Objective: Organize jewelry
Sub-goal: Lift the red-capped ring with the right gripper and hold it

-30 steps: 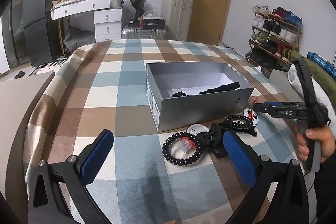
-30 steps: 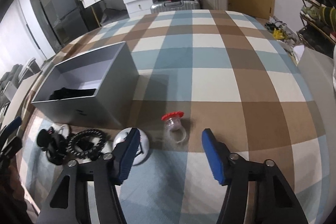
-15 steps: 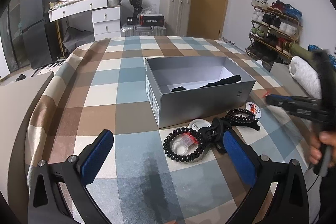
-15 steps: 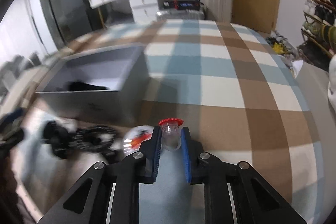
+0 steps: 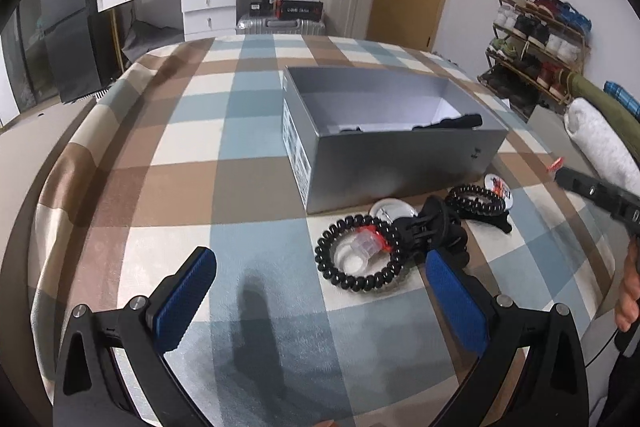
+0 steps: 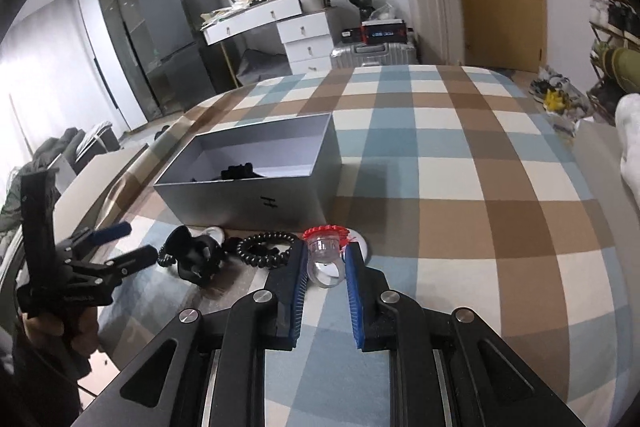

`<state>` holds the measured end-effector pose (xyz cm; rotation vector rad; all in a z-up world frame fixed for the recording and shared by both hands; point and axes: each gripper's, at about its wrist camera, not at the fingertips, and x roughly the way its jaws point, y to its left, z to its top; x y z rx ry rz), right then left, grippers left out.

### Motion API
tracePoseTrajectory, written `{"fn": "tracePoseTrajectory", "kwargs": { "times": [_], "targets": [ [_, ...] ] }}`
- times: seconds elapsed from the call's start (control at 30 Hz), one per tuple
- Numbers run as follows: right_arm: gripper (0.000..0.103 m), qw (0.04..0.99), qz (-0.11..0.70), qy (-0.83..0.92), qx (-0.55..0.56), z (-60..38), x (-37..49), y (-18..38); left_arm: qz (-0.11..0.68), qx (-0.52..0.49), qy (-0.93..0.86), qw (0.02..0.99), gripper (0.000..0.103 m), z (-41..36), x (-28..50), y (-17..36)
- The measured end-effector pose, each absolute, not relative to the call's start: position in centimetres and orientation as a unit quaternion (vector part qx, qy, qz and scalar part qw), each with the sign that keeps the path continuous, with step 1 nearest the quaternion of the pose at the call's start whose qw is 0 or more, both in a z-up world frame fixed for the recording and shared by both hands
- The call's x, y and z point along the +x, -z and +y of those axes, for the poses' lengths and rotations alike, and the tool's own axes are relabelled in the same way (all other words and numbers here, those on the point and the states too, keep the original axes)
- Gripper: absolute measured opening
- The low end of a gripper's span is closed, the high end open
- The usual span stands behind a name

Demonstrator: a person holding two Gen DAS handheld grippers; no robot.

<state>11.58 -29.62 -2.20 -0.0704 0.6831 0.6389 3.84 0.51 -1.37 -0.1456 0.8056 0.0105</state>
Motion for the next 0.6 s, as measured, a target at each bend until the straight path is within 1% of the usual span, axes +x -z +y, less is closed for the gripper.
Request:
{"fn": "tracePoseTrajectory", "kwargs": {
  "times": [0.13,0.27,0.43,0.5,0.6],
  "targets": [
    [0.019,0.892,0.327,-0.311,-0.022,-30.3,11.4,1.7,0.392,-0.060,0.001,0.918,0.102,-0.1,3.6,1.4],
    [0.018,0.891,0.327,-0.314,-0.024,-30.4,11.4,1.7,0.416,-0.039,-0.006,0.908,0.102,-0.5,3.9,1.9],
    [0.018,0.893,0.323,-0.313,-0.025,-30.5,11.3,1.4,0.433,-0.050,0.001,0.900,0.101,-0.4,4.2,2.4],
    [0.018,0.893,0.322,-0.314,-0.026,-30.5,11.2,1.4,0.435,-0.055,0.001,0.899,0.099,-0.3,4.3,2.5],
    [0.018,0.891,0.328,-0.312,-0.031,-30.4,11.3,1.7,0.434,-0.054,0.003,0.899,0.098,-0.4,4.2,2.4]
  ]
}}
